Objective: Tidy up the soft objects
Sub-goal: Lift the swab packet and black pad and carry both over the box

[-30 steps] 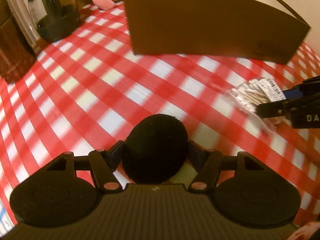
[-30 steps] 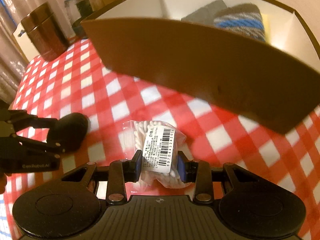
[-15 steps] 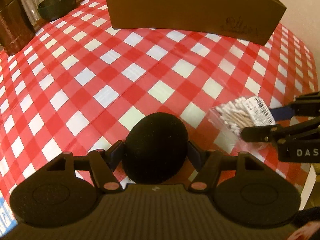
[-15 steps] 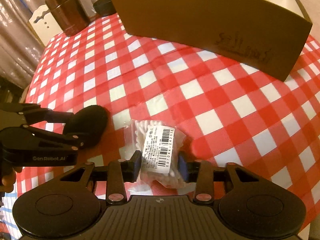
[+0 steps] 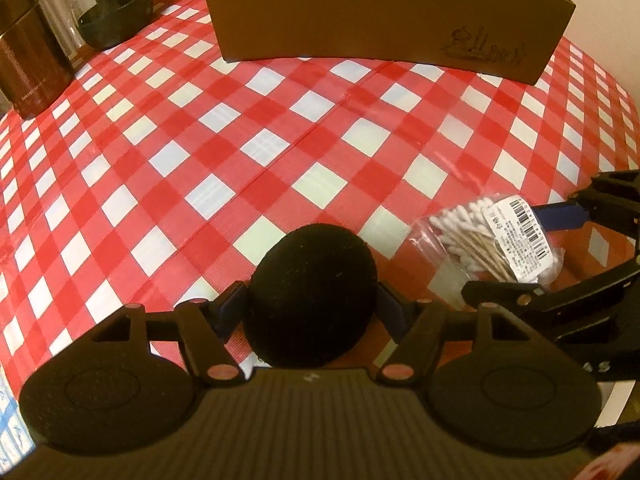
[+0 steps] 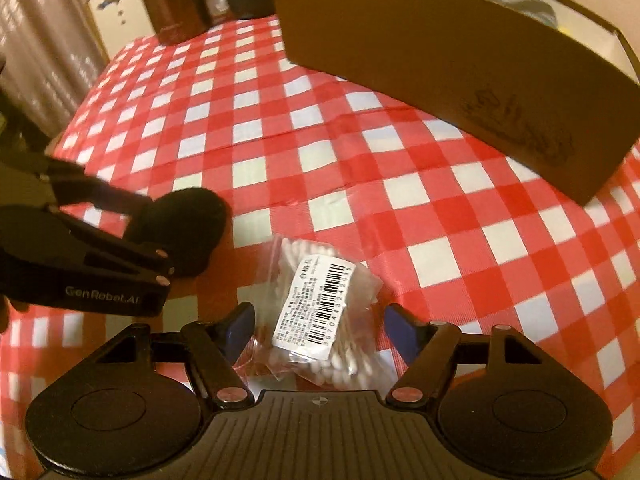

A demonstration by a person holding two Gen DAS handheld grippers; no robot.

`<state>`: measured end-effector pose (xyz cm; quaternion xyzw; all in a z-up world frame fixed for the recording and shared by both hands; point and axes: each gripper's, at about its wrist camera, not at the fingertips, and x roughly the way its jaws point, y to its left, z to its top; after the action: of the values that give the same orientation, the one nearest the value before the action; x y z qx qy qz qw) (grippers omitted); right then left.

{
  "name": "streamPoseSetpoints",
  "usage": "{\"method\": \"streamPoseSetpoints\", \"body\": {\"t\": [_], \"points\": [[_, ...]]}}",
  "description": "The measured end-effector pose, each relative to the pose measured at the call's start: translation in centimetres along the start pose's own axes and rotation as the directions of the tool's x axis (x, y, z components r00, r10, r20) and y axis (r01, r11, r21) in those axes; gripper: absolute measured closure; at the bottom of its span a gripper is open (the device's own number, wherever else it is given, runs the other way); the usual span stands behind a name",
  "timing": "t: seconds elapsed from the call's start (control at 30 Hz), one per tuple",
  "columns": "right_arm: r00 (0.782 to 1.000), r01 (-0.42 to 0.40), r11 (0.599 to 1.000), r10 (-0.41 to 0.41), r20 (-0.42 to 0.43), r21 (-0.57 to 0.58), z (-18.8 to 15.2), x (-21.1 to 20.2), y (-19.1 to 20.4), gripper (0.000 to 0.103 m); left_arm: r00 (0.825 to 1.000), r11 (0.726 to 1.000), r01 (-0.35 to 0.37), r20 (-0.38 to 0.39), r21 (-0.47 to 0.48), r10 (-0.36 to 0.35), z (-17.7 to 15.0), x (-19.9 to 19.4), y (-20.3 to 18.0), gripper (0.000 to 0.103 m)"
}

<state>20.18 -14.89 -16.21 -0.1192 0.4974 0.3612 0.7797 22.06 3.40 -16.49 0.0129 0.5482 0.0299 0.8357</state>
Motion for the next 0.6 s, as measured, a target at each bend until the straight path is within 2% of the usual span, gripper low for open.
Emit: {"method": "streamPoseSetpoints", "body": {"t": [0.03,0.13,0.23,0.33,0.6], "points": [[1.000,-0.001,1.000,0.001,0.003,-0.016,0.0,0.1,0.2,0.042,1.000,1.000,0.000,-0.002,0.003,0.000,0.0,0.0,-0.1,0.036],[1.000,0.008,0.999,-0.007,0.011,-0.045,0.0,0.0,0.4,0.055,1.000,1.000,-0.003,-0.004,0.006,0.003,0.0,-0.1,-0.4,0.036],[1.000,-0.008,1.000,0.009,0.013,-0.030,0.0,-0.1,0.1,0.062,1.000,1.000,-0.006,-0.005,0.011,0.007,0.0,-0.1,-0.5,0.037],[1.000,-0.017,0.999,0.017,0.016,-0.027,0.0,-0.3,-0.1,0.066,1.000,1.000,-0.005,-0.008,0.015,0.005,0.0,-0.2,-0.7,0.037],[0.999,-0.030,0.999,0.029,0.031,0.026,0.1,-1.5,-1.0,0.067,1.000,1.000,-0.002,0.003,0.021,0.002,0.1,-0.9,-1.0,0.038]]}}
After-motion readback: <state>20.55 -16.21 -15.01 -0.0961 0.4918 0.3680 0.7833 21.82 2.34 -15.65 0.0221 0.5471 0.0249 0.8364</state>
